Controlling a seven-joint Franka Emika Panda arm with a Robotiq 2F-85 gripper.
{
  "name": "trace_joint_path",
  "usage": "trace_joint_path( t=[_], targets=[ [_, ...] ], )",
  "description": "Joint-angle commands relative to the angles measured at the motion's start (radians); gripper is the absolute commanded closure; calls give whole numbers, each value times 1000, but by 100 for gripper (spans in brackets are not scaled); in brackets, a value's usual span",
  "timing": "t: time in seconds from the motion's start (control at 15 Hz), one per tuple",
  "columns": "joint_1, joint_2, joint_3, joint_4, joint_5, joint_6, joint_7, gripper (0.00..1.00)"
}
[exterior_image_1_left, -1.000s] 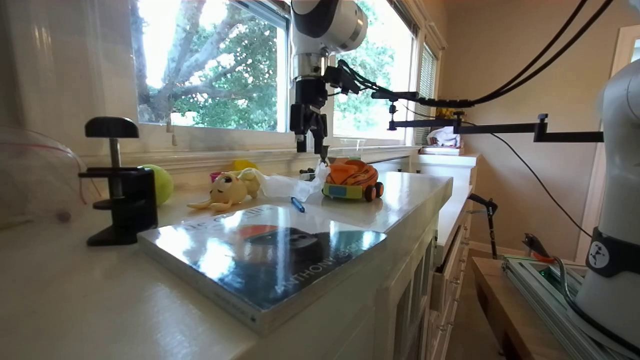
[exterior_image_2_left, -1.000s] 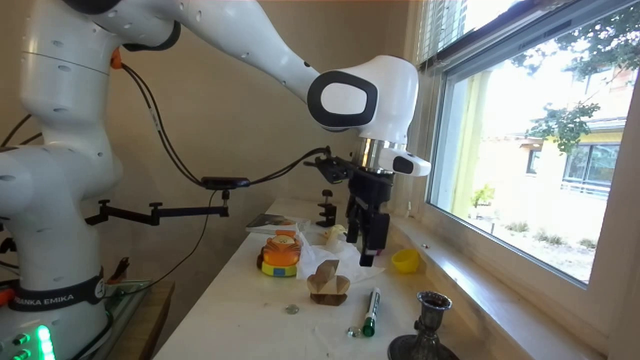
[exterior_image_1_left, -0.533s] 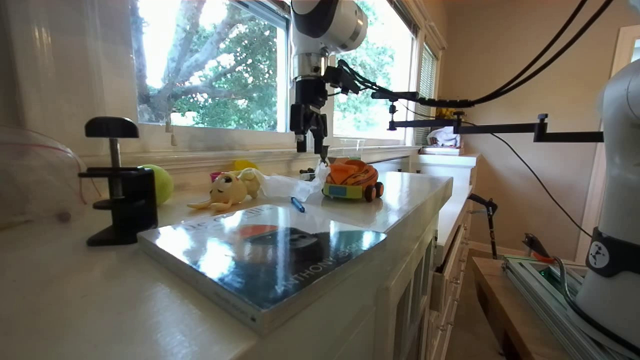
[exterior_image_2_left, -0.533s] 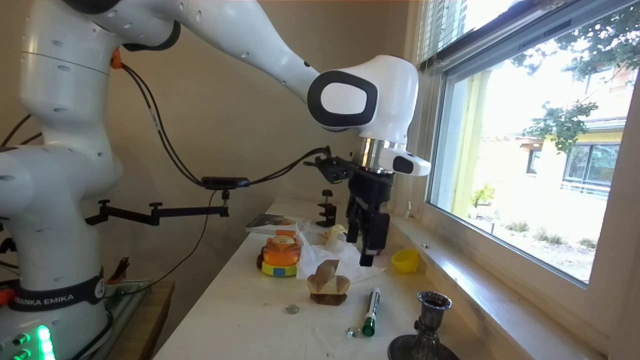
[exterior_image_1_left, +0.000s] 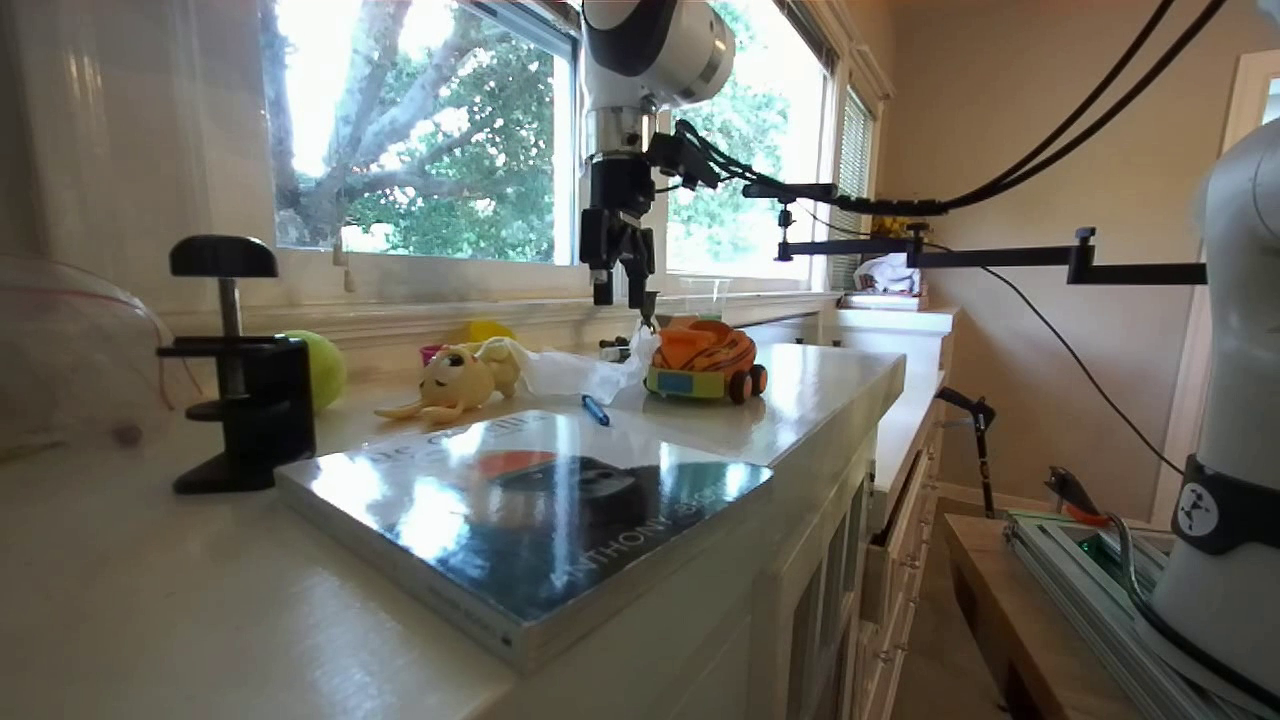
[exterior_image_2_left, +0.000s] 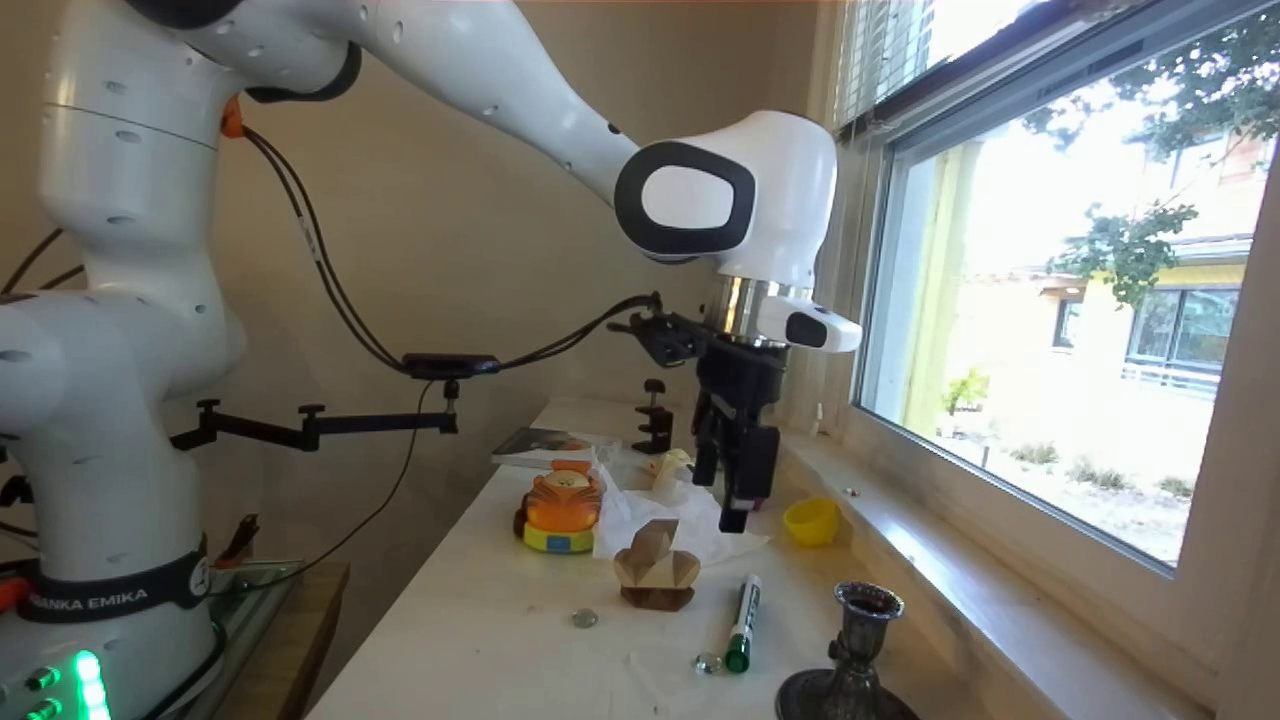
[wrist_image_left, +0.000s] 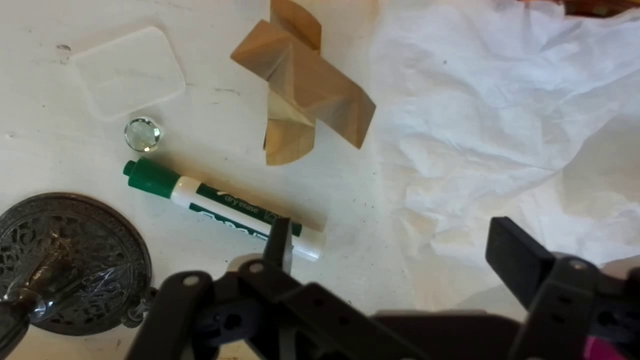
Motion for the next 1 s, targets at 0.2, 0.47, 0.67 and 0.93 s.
trace_joint_path(
  t=[0.2, 0.47, 0.67, 0.93],
  targets=[
    [-3, 0, 2, 2, 0, -2, 0, 0],
    [-3, 0, 2, 2, 0, -2, 0, 0],
    [-4, 18, 7, 5, 6, 15, -59, 0],
    [2, 46, 23, 25, -2, 16, -128, 0]
  ],
)
